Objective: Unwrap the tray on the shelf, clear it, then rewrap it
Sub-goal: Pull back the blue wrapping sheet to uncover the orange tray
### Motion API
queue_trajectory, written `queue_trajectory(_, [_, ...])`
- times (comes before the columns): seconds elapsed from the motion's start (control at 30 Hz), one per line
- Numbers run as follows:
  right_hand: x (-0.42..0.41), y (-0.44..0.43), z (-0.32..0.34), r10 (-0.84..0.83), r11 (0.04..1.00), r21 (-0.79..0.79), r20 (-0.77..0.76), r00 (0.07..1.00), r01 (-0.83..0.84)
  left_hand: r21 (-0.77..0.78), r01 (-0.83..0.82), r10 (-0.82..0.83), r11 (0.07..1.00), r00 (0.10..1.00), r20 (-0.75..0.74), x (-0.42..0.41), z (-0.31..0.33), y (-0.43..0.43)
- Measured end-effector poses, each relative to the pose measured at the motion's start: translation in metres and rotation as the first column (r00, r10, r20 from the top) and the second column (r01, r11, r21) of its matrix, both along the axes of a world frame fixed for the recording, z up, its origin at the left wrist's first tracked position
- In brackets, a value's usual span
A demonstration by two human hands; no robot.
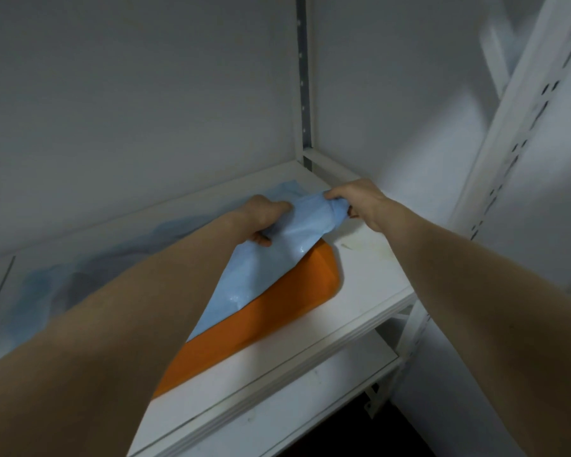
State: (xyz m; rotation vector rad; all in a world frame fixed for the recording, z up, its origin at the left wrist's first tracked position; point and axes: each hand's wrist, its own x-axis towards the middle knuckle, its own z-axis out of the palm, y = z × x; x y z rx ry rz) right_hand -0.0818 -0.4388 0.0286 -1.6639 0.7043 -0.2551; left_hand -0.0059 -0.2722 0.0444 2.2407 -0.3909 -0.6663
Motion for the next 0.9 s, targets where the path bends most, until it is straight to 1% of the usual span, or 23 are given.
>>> queue_trajectory(0.17, [0.001,-0.004,-0.001,0.003,0.999,0.036,0.012,1.0,-0.004,0.047,-0.003,0.003,0.999,1.0,-0.005,0.002,0.001,0.0])
queue_trajectory(0.27, [-0.005,-0.012,0.001,0.0,1.0,-0.005,-0.048,0.999,-0.001,0.088,0.002,-0.002,0.996,1.0,0.006,0.002,0.0,0.0])
queue_trajectory(0.33, [-0.007,-0.017,0.003,0.016,0.999,-0.035,-0.075,0.997,-0.018,0.119,0.007,-0.012,0.993,0.999,0.036,0.004,0.0,-0.002])
queue_trajectory(0.4, [-0.006,-0.018,0.006,0.033,0.998,-0.045,-0.044,0.999,-0.035,0.165,0.024,-0.042,0.986,0.994,0.102,0.003,0.001,-0.004])
queue_trajectory(0.43, [-0.005,-0.017,0.008,0.032,0.998,-0.058,-0.02,0.999,-0.033,0.215,0.037,-0.079,0.976,0.978,0.191,0.004,0.0,-0.006])
queue_trajectory(0.47, [-0.004,-0.017,0.009,0.028,0.996,-0.083,0.001,1.0,-0.028,0.281,0.034,-0.125,0.959,0.942,0.313,0.005,-0.002,-0.008])
queue_trajectory(0.5, [-0.002,-0.017,0.01,0.025,0.992,-0.123,0.011,1.0,-0.024,0.31,0.013,-0.159,0.951,0.879,0.45,0.004,-0.002,-0.009])
queue_trajectory(0.53, [0.0,-0.017,0.011,0.025,0.984,-0.176,0.007,1.0,-0.024,0.279,0.005,-0.169,0.96,0.807,0.566,0.0,-0.002,-0.01])
queue_trajectory(0.57, [0.002,-0.017,0.012,0.024,0.973,-0.228,-0.001,1.0,-0.024,0.215,0.033,-0.166,0.976,0.753,0.637,-0.005,-0.002,-0.012])
queue_trajectory(0.6, [0.003,-0.017,0.013,0.024,0.963,-0.269,-0.007,1.0,-0.025,0.167,0.098,-0.186,0.981,0.72,0.668,-0.011,-0.001,-0.015])
queue_trajectory(0.63, [0.005,-0.017,0.013,0.029,0.955,-0.296,-0.012,1.0,-0.031,0.159,0.172,-0.234,0.972,0.711,0.663,-0.017,-0.001,-0.019])
queue_trajectory(0.67, [0.006,-0.015,0.013,0.038,0.948,-0.315,-0.019,0.999,-0.042,0.189,0.236,-0.302,0.953,0.71,0.637,-0.024,-0.002,-0.023])
queue_trajectory(0.73, [0.008,-0.013,0.013,0.053,0.941,-0.332,-0.032,0.998,-0.06,0.327,0.303,-0.442,0.895,0.7,0.561,-0.036,-0.006,-0.03])
queue_trajectory(0.77, [0.008,-0.012,0.012,0.053,0.94,-0.336,-0.032,0.998,-0.061,0.395,0.292,-0.48,0.871,0.679,0.555,-0.039,-0.009,-0.031])
queue_trajectory(0.83, [0.008,-0.012,0.01,0.05,0.938,-0.341,-0.024,0.998,-0.055,0.47,0.23,-0.499,0.852,0.624,0.601,-0.04,-0.017,-0.032])
queue_trajectory(0.9, [0.008,-0.014,0.007,0.035,0.946,-0.323,-0.011,0.999,-0.037,0.463,0.19,-0.476,0.866,0.599,0.644,-0.039,-0.021,-0.03])
